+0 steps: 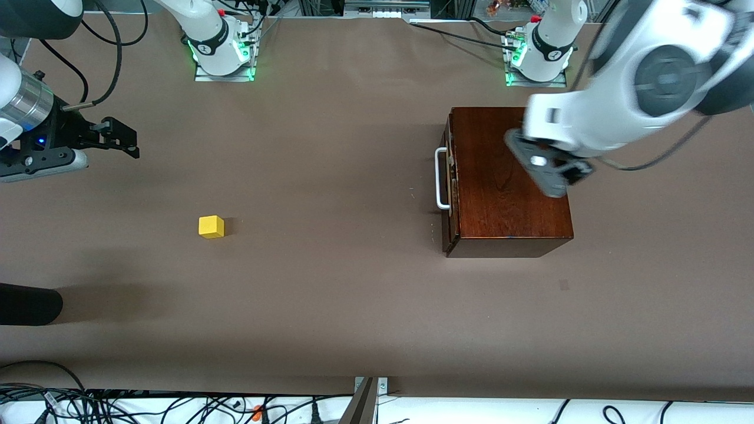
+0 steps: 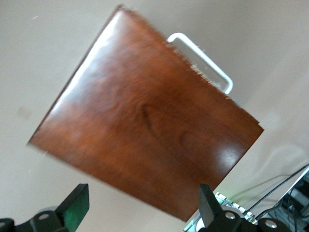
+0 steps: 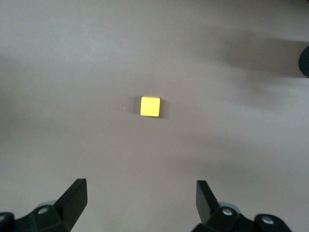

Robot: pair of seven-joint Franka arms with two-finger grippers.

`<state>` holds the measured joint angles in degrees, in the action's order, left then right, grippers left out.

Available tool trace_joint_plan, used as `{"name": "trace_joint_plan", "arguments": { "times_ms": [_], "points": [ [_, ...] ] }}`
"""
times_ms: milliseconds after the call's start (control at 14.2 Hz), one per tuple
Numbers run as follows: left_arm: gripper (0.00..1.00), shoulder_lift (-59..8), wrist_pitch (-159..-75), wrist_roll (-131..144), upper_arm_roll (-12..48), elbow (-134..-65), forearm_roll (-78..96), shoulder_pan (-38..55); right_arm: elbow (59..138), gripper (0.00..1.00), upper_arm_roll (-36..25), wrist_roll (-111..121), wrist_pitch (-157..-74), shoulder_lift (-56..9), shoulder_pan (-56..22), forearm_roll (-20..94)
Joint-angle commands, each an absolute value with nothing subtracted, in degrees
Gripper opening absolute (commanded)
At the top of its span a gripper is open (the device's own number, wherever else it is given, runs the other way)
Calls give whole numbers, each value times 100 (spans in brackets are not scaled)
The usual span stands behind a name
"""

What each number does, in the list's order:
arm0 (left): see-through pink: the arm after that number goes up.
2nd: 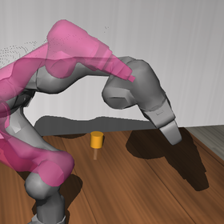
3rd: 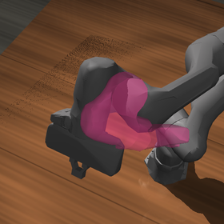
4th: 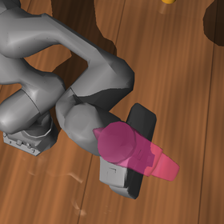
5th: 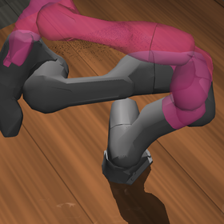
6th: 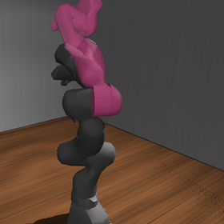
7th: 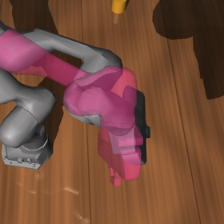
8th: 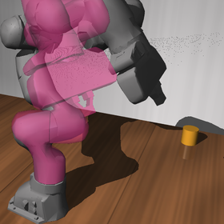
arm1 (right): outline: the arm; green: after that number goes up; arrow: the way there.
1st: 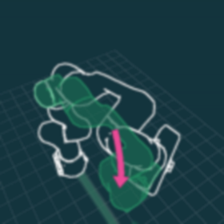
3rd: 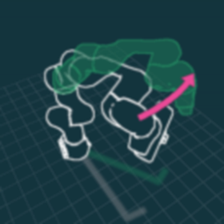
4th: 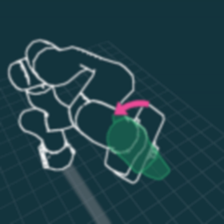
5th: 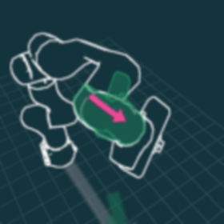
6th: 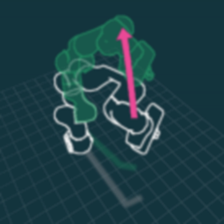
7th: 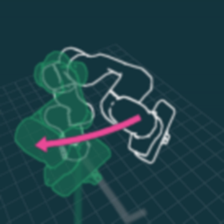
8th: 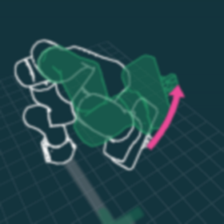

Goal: Open drawer, take yellow block, close drawer

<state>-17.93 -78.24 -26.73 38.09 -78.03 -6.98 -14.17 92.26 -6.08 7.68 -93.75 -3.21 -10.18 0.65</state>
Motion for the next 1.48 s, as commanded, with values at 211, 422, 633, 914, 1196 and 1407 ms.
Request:
{"name": "trace_joint_plan", "arguments": {
  "times_ms": [211,422,633,914,1196,1407],
  "points": [
    [100,-1056,-7629,-2348,3264,-7778,-906,-1689,9132,100,-606,817,-9334,-334,-1011,62],
    [100,-713,-7638,-1524,2000,-7892,-705,-943,9132,100,-606,817,-9334,-334,-1011,62],
    [100,-99,-8460,-460,645,-8689,6,-256,9132,100,-606,817,-9325,-334,-1011,70],
    [100,466,-9290,-413,88,-9588,62,228,9132,100,-606,817,-9325,-334,-1011,70],
    [100,457,-9264,-404,88,-9756,-62,272,9132,100,-606,817,-9325,-334,-1011,79],
    [100,413,-9299,-422,0,-9738,-271,377,9132,100,-615,826,-9325,-334,-1011,79]
  ]
}}
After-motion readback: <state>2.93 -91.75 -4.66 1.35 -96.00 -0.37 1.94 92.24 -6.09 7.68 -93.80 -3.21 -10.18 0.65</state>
